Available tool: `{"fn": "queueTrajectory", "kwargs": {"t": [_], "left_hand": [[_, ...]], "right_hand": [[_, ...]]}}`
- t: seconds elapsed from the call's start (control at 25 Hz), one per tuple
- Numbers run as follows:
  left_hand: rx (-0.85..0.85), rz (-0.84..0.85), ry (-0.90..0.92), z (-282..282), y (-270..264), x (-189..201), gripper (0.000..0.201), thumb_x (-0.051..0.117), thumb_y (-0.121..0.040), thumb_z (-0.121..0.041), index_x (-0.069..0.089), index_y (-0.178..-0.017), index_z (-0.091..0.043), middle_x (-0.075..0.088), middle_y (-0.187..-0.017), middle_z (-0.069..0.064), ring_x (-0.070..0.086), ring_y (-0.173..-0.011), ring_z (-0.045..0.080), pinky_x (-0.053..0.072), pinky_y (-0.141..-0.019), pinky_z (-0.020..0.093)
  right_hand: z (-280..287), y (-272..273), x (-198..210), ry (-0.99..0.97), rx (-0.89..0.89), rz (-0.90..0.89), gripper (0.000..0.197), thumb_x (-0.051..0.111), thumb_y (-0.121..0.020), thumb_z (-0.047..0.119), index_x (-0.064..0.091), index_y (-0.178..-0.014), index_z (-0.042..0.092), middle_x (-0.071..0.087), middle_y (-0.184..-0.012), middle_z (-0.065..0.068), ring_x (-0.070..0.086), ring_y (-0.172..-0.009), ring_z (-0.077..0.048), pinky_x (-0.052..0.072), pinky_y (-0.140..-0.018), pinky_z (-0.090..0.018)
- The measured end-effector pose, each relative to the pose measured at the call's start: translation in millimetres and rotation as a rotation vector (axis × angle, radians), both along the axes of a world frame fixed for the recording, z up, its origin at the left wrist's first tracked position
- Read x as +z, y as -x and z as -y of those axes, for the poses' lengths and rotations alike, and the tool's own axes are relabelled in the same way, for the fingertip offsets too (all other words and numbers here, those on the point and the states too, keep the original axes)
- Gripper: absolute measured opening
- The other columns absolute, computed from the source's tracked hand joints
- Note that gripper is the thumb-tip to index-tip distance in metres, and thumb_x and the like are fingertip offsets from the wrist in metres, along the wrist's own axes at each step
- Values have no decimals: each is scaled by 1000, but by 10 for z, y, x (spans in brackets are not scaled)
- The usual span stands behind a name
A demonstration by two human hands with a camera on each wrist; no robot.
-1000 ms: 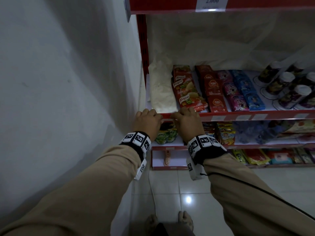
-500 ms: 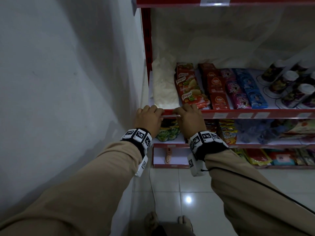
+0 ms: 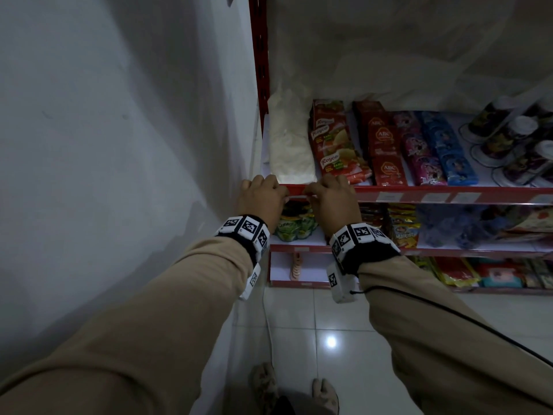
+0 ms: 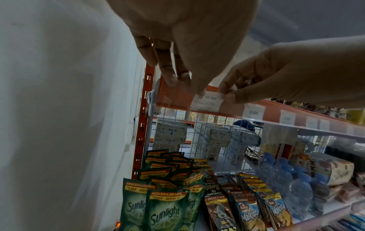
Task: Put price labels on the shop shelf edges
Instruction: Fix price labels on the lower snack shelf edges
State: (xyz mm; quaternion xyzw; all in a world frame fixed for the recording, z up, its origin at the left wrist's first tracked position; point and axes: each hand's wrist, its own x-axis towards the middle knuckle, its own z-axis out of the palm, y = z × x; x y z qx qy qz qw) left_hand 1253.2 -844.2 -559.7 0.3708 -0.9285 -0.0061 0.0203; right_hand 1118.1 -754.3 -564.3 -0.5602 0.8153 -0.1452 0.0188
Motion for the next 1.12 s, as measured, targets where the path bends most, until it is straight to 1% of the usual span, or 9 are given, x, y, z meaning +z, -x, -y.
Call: {"fn": "queueTrajectory", "kwargs": {"t": [0.16,0.32,0.48,0.64,0.76,0.88,1.0,1.12], "left_hand": [[-32,22,29,31,14,5,30,43,-98,-34,63,-115,-20,54,-114,4,46,-107,28,31,-88,39],[-53,27,53,69,10,3,29,42,-98,-33,61,-115,-19,55,-115,5,47,-107,28,31,-88,39],[-71,-12,59,86,-27,-26,31,39,-99,-37,60,-115,-21,58,-115,2,48,-106,26,28,-87,37],[-76,-35,57,89,-45,-19,30,39,-99,-36,59,-115,-21,59,-114,2,50,-105,26,29,-87,37],[-60,-72,34,96,-51,-10,23,43,-97,-30,59,-111,-21,59,-112,2,51,-103,26,30,-87,36],[-19,-138,8,118,-54,19,14,51,-93,-23,57,-103,-18,58,-107,4,51,-98,27,34,-85,37],[10,-135,21,149,-65,36,13,54,-91,-23,57,-102,-17,58,-108,3,50,-100,27,35,-85,38],[44,-130,20,169,-93,35,11,54,-89,-17,57,-100,-18,57,-107,3,50,-99,27,34,-85,37]], "right_hand": [[6,2,-16,5,12,-42,24,55,-88,17,67,-109,18,58,-110,-13,47,-104,-34,38,-83,-40],[26,10,-32,35,11,-57,22,56,-86,15,67,-105,16,59,-105,-14,48,-100,-35,38,-78,-40],[13,24,-45,86,18,-45,18,58,-87,16,68,-101,16,62,-101,-13,51,-97,-35,39,-77,-40],[-4,20,-29,113,29,-40,18,60,-85,15,67,-102,15,64,-99,-12,53,-95,-34,39,-77,-41],[0,25,-3,135,24,-34,18,61,-83,13,65,-100,12,64,-98,-13,53,-92,-33,41,-76,-40],[13,29,27,152,3,-66,15,60,-79,9,65,-94,7,61,-95,-17,51,-89,-34,40,-72,-40],[22,32,46,113,-34,-91,14,59,-79,11,64,-92,8,61,-97,-16,51,-92,-35,40,-73,-41],[21,34,44,111,-69,-96,12,60,-81,11,63,-92,9,61,-98,-15,51,-94,-35,39,-74,-41]]}}
